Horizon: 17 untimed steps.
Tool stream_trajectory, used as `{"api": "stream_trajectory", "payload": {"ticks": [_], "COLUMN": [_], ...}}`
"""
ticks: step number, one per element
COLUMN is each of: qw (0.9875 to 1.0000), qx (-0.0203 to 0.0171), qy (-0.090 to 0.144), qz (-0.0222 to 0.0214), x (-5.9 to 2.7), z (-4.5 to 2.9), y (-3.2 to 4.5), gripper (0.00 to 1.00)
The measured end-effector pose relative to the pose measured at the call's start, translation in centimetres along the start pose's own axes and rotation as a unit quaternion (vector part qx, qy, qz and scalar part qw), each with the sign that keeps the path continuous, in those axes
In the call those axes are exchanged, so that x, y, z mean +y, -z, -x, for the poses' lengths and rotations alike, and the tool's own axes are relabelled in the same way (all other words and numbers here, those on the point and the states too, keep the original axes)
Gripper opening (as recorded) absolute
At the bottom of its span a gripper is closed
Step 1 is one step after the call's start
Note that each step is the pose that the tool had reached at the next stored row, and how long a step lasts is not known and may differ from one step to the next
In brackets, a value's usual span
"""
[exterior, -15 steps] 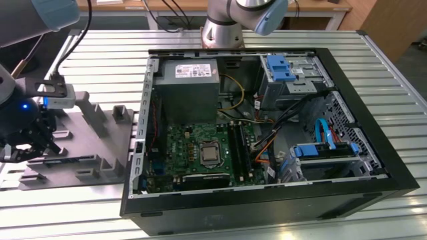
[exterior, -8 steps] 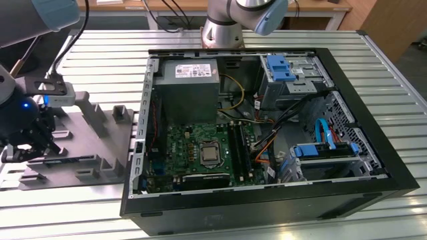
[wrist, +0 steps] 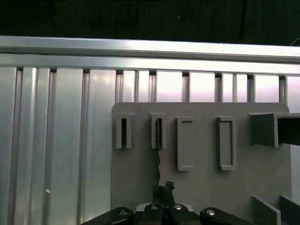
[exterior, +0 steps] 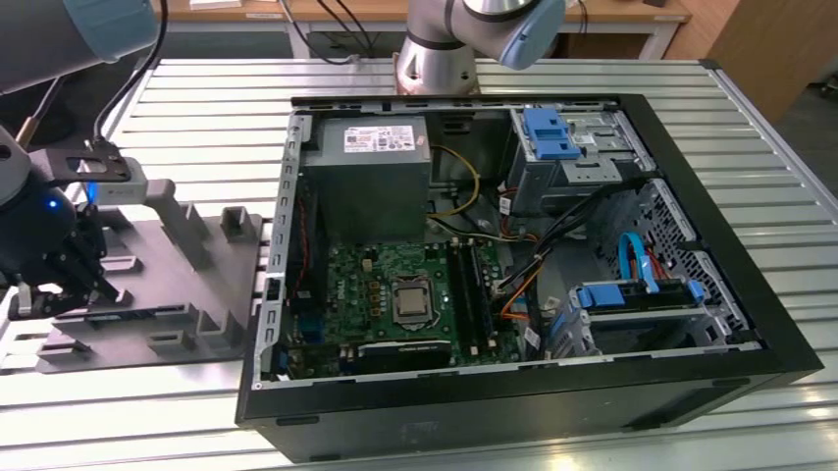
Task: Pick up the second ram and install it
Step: 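Pick up the second ram and move it above second insertion slot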
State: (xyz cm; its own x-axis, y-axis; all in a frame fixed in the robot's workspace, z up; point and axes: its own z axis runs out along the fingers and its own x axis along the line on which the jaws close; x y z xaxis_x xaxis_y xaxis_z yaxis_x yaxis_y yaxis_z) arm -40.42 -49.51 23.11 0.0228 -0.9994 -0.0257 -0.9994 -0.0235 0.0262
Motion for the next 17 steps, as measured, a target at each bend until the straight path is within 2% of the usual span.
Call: {"api": "stream_trajectory", "payload": {"ticks": [10,11,12,13,14,15,16,17], "qw": [1.0000,1.0000,1.0000,1.0000,1.0000,1.0000,1.0000,1.0000], "qx": [0.0000,0.0000,0.0000,0.0000,0.0000,0.0000,0.0000,0.0000], "qy": [0.001,0.001,0.001,0.001,0.001,0.001,0.001,0.001], "qz": [0.0000,0.0000,0.0000,0.0000,0.0000,0.0000,0.0000,0.0000], "x": [0.00,0.00,0.00,0.00,0.00,0.00,0.00,0.00], "z": [0.00,0.00,0.00,0.00,0.00,0.00,0.00,0.00], "y": [-0.02,-0.02,-0.02,-0.02,-0.02,-0.03,-0.03,-0.03], "gripper": [0.11,0.16,0.16,0.23,0.23,0.29,0.29,0.35]}}
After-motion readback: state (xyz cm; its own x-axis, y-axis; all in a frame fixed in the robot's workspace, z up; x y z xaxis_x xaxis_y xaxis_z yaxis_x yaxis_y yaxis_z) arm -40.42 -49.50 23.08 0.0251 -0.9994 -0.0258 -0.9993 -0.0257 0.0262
